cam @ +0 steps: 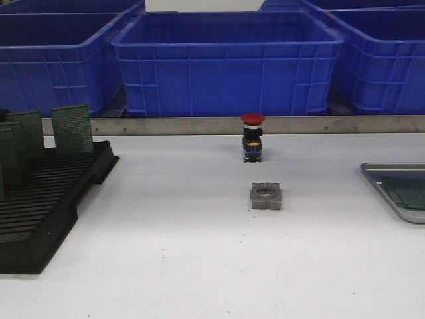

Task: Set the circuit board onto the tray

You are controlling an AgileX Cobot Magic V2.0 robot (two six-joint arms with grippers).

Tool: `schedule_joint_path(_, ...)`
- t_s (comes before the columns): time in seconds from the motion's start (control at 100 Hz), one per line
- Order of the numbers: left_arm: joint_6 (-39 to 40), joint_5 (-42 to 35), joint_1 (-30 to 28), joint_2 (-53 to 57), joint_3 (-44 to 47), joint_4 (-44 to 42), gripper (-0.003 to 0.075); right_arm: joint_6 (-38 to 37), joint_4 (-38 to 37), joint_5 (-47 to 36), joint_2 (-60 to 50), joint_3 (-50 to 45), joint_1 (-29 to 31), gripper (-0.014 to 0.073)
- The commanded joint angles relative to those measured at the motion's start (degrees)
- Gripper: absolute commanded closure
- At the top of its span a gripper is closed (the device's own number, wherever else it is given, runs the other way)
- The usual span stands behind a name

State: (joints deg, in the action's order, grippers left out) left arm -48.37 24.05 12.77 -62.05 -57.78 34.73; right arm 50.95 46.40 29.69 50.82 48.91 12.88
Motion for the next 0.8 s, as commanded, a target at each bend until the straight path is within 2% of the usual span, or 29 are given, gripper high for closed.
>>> schedule_joint_path(0.0,0.65,-7.6,-1.72,6.78,4.36,3.1,0.0134,1.02,1.78,-5.29,-5.42,-1.94,-0.07,0.0122)
schedule_joint_path(0.22,0.65,-13.74,-5.8,19.12,18.13,7.0,0.0134,1.95,1.98,-8.05,-17.17,-12.08,-0.07,0.0122)
schedule_joint_path(0.31,0.65,-14.43,-6.59,23.85,21.86,7.1,0.0134,1.95,4.43,-8.59,-21.01,-15.93,-0.07,0.0122)
schedule_joint_path(0.47,0.65,-16.64,-6.72,30.07,25.58,7.1,0.0134,1.95,7.58,-10.21,-27.15,-22.33,-0.17,0.0122)
schedule_joint_path(0.61,0.65,-16.91,-6.72,31.98,26.15,7.1,0.0134,2.89,8.3,-11.28,-30.21,-23.61,-0.17,0.0132)
schedule_joint_path(0.69,0.65,-17.05,-6.72,31.96,26.15,7.1,0.0135,4.43,8.3,-11.28,-30.42,-23.61,-0.17,0.0174)
schedule_joint_path(0.79,0.65,-17.05,-6.72,31.96,26.15,7.24,0.0159,4.52,8.3,-11.11,-30.42,-23.61,-0.17,0.0288)
